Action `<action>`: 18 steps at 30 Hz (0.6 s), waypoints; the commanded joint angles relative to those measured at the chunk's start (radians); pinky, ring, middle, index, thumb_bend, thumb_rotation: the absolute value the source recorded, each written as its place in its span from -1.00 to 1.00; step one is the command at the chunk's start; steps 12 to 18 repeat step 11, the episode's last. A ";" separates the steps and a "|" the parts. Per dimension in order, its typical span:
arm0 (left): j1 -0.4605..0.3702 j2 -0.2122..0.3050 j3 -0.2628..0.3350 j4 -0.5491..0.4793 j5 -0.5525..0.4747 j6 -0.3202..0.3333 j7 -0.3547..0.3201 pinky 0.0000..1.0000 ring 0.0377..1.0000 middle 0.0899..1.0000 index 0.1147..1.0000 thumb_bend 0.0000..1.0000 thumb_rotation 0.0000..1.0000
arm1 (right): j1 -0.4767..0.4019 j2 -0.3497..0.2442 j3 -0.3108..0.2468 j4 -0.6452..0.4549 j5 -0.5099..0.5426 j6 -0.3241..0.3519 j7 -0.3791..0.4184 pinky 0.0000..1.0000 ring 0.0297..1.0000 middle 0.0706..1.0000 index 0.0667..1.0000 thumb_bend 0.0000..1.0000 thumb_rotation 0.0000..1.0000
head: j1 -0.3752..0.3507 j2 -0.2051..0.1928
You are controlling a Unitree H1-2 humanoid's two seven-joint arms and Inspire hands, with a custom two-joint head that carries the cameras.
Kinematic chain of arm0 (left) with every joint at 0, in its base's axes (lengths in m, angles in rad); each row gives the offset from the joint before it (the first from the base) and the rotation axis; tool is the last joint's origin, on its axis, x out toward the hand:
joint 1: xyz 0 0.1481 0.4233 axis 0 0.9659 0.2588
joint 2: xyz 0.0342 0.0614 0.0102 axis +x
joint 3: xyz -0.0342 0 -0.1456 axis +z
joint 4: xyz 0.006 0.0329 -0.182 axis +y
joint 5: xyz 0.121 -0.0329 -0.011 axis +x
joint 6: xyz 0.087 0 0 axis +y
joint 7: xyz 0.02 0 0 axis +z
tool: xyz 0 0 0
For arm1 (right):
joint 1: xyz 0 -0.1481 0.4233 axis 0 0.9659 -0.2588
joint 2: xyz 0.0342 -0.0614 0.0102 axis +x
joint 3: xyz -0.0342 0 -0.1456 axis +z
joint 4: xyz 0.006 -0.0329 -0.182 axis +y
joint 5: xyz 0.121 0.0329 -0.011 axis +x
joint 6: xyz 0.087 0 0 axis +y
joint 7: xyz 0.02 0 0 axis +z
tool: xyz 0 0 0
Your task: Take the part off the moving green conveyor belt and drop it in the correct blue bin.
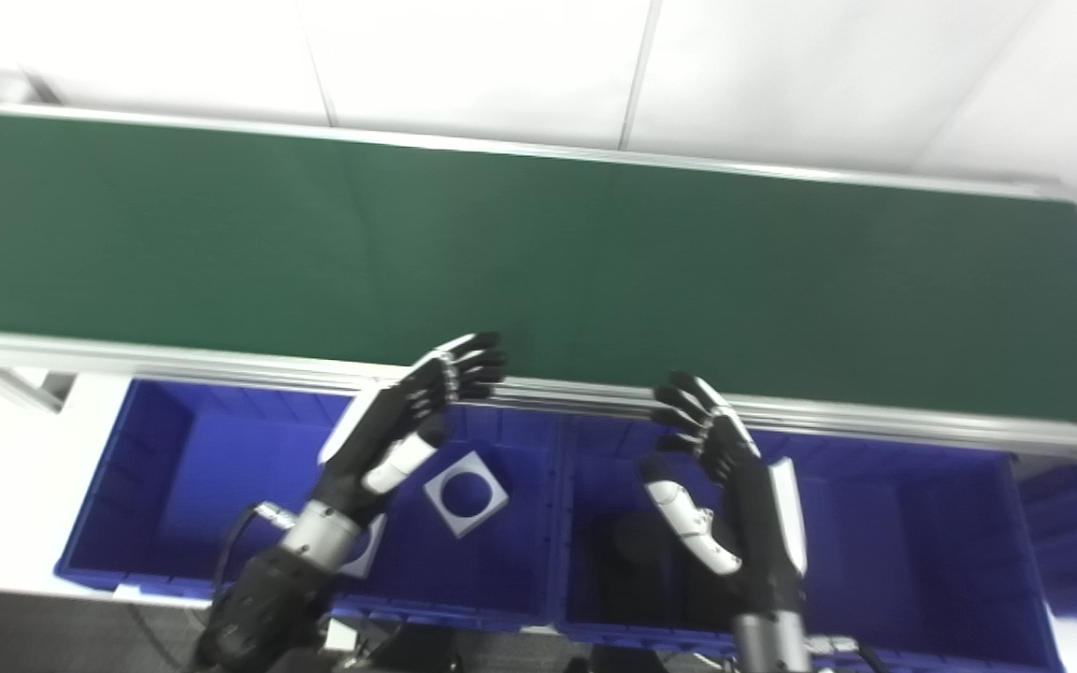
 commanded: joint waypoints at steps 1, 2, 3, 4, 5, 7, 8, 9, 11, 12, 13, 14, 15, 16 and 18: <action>-0.017 0.010 0.003 -0.006 -0.019 -0.054 -0.015 0.55 0.57 0.61 0.67 0.55 0.69 | -0.008 0.018 0.010 -0.012 -0.007 -0.058 -0.019 0.34 0.51 0.59 0.68 0.06 0.23 | 0.001 0.002; -0.019 0.012 0.005 0.000 -0.023 -0.059 -0.020 0.55 0.57 0.61 0.67 0.55 0.69 | -0.008 0.020 0.011 -0.010 -0.008 -0.057 -0.019 0.34 0.51 0.59 0.68 0.06 0.24 | 0.002 0.002; -0.019 0.013 0.007 0.001 -0.028 -0.059 -0.024 0.55 0.57 0.61 0.66 0.55 0.68 | -0.008 0.021 0.012 -0.008 -0.009 -0.057 -0.020 0.35 0.52 0.59 0.68 0.06 0.24 | 0.003 0.003; -0.018 0.014 0.009 0.001 -0.032 -0.059 -0.028 0.55 0.57 0.61 0.66 0.55 0.67 | -0.008 0.022 0.012 -0.007 -0.009 -0.058 -0.021 0.35 0.52 0.60 0.69 0.07 0.25 | 0.004 0.003; -0.017 0.015 0.010 0.000 -0.035 -0.058 -0.030 0.55 0.58 0.61 0.66 0.55 0.67 | -0.007 0.023 0.013 -0.007 -0.010 -0.057 -0.022 0.36 0.52 0.60 0.69 0.07 0.26 | 0.004 0.003; -0.014 0.016 0.011 -0.004 -0.040 -0.056 -0.034 0.56 0.58 0.60 0.66 0.54 0.65 | -0.005 0.023 0.015 -0.008 -0.012 -0.059 -0.026 0.35 0.52 0.60 0.69 0.08 0.28 | 0.007 0.001; -0.012 0.015 0.012 -0.005 -0.042 -0.056 -0.036 0.56 0.58 0.60 0.66 0.54 0.65 | -0.004 0.023 0.015 -0.009 -0.012 -0.058 -0.027 0.34 0.52 0.60 0.69 0.08 0.28 | 0.008 0.001; -0.011 0.015 0.013 -0.006 -0.042 -0.055 -0.037 0.56 0.58 0.60 0.66 0.54 0.65 | -0.002 0.023 0.015 -0.011 -0.011 -0.059 -0.028 0.34 0.51 0.59 0.68 0.08 0.28 | 0.012 0.001; -0.011 0.013 0.014 -0.005 -0.042 -0.057 -0.038 0.56 0.58 0.60 0.66 0.53 0.64 | -0.001 0.022 0.015 -0.012 -0.009 -0.057 -0.029 0.33 0.51 0.59 0.68 0.08 0.29 | 0.016 0.000; -0.011 0.013 0.014 -0.005 -0.042 -0.057 -0.038 0.56 0.58 0.60 0.66 0.53 0.64 | -0.001 0.022 0.015 -0.012 -0.009 -0.057 -0.029 0.33 0.51 0.59 0.68 0.08 0.29 | 0.016 0.000; -0.011 0.013 0.014 -0.005 -0.042 -0.057 -0.038 0.56 0.58 0.60 0.66 0.53 0.64 | -0.001 0.022 0.015 -0.012 -0.009 -0.057 -0.029 0.33 0.51 0.59 0.68 0.08 0.29 | 0.016 0.000; -0.011 0.013 0.014 -0.005 -0.042 -0.057 -0.038 0.56 0.58 0.60 0.66 0.53 0.64 | -0.001 0.022 0.015 -0.012 -0.009 -0.057 -0.029 0.33 0.51 0.59 0.68 0.08 0.29 | 0.016 0.000; -0.011 0.013 0.014 -0.005 -0.042 -0.057 -0.038 0.56 0.58 0.60 0.66 0.53 0.64 | -0.001 0.022 0.015 -0.012 -0.009 -0.057 -0.029 0.33 0.51 0.59 0.68 0.08 0.29 | 0.016 0.000; -0.011 0.013 0.014 -0.005 -0.042 -0.057 -0.038 0.56 0.58 0.60 0.66 0.53 0.64 | -0.001 0.022 0.015 -0.012 -0.009 -0.057 -0.029 0.33 0.51 0.59 0.68 0.08 0.29 | 0.016 0.000; -0.011 0.013 0.014 -0.005 -0.042 -0.057 -0.038 0.56 0.58 0.60 0.66 0.53 0.64 | -0.001 0.022 0.015 -0.012 -0.009 -0.057 -0.029 0.33 0.51 0.59 0.68 0.08 0.29 | 0.016 0.000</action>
